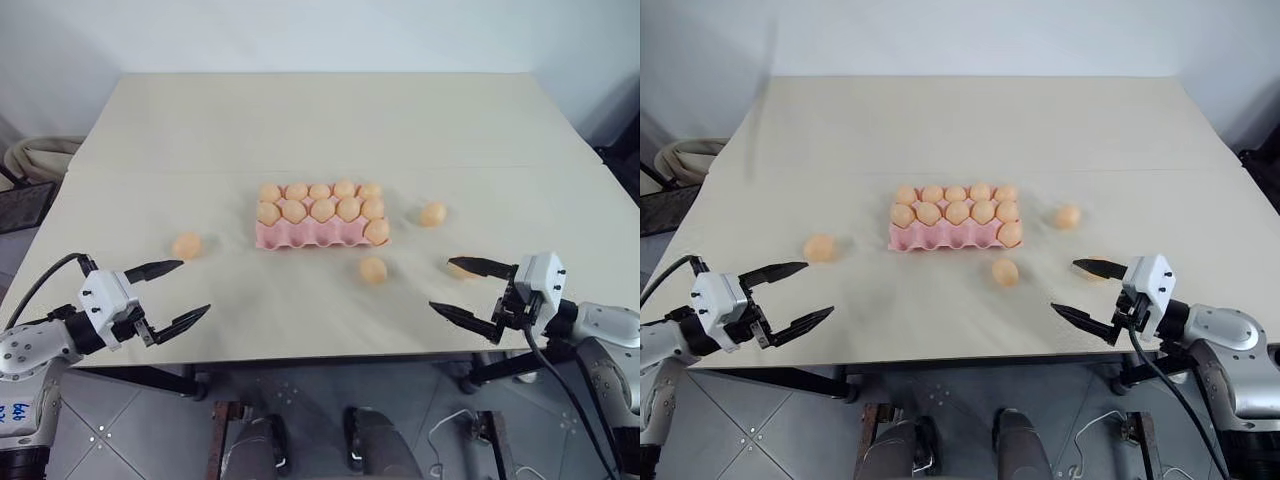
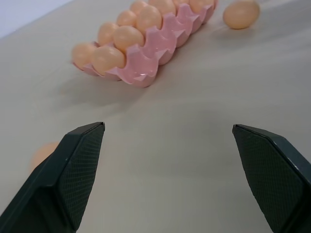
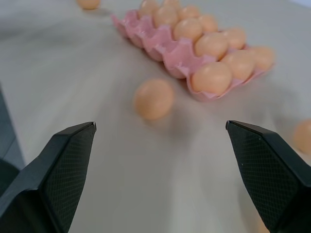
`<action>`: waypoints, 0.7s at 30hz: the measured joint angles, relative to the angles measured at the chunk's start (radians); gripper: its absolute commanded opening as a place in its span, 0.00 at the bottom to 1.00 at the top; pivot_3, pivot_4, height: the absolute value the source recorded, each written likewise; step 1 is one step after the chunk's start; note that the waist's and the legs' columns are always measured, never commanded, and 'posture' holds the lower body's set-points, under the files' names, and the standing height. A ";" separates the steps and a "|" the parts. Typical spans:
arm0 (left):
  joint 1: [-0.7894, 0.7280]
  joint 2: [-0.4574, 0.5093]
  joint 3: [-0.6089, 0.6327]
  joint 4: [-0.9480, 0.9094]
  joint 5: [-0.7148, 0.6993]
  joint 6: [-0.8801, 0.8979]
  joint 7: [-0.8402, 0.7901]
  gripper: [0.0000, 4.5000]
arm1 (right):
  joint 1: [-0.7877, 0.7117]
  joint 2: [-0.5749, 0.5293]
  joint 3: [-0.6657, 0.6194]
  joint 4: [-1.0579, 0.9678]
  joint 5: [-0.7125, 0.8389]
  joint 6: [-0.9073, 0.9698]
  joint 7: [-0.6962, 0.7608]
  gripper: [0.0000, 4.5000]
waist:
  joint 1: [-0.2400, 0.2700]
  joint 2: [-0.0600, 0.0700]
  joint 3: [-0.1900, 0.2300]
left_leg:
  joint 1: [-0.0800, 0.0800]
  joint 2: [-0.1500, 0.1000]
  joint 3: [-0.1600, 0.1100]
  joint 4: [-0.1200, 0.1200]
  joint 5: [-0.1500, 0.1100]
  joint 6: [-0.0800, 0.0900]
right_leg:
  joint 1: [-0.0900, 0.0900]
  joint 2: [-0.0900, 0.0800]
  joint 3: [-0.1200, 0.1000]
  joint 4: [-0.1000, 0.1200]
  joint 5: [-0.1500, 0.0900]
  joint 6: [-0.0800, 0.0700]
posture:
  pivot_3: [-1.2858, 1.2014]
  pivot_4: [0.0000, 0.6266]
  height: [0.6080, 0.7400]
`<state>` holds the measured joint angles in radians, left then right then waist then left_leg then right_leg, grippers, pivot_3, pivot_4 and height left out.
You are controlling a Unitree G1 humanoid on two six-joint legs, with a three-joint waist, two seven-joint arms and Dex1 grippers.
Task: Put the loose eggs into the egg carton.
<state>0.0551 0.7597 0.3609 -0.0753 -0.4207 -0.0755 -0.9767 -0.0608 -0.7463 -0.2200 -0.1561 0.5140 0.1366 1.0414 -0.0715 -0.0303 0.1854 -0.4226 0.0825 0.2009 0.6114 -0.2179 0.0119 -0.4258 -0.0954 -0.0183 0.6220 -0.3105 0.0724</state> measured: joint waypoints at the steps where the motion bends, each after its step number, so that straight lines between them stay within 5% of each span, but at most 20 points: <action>1: -0.002 0.001 0.000 0.000 0.000 0.002 -0.001 1.00 | -0.002 0.002 0.000 0.000 0.000 0.000 -0.005 1.00 | -0.001 0.000 0.000 | 0.000 0.000 0.000 0.000 0.000 0.000 | 0.000 0.000 0.000 0.000 0.000 0.000 | 0.52 0.24 1.00; 9: -0.061 -0.016 -0.088 -0.042 -0.006 0.072 -0.007 1.00 | 0.018 0.015 -0.078 0.004 0.001 -0.002 -0.084 1.00 | -0.001 0.000 0.000 | 0.000 -0.001 -0.001 0.002 0.000 0.000 | 0.001 0.000 -0.001 0.000 0.001 0.001 | 0.52 0.24 1.00; 21: -0.190 -0.078 -0.284 -0.071 -0.004 0.106 -0.085 1.00 | 0.260 0.015 -0.281 0.064 -0.009 -0.025 -0.120 1.00 | 0.008 0.000 0.000 | 0.002 0.000 -0.001 0.003 0.001 0.001 | 0.003 0.001 0.000 0.000 0.006 0.011 | 0.52 0.24 1.00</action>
<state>-0.1351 0.6812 0.0769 -0.1464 -0.4245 0.0303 -1.0614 0.1994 -0.7312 -0.5008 -0.0925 0.5055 0.1117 0.9210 -0.0631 -0.0302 0.1852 -0.4208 0.0821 0.2000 0.6141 -0.2170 0.0129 -0.4227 -0.0941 -0.0186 0.6225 -0.3042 0.0838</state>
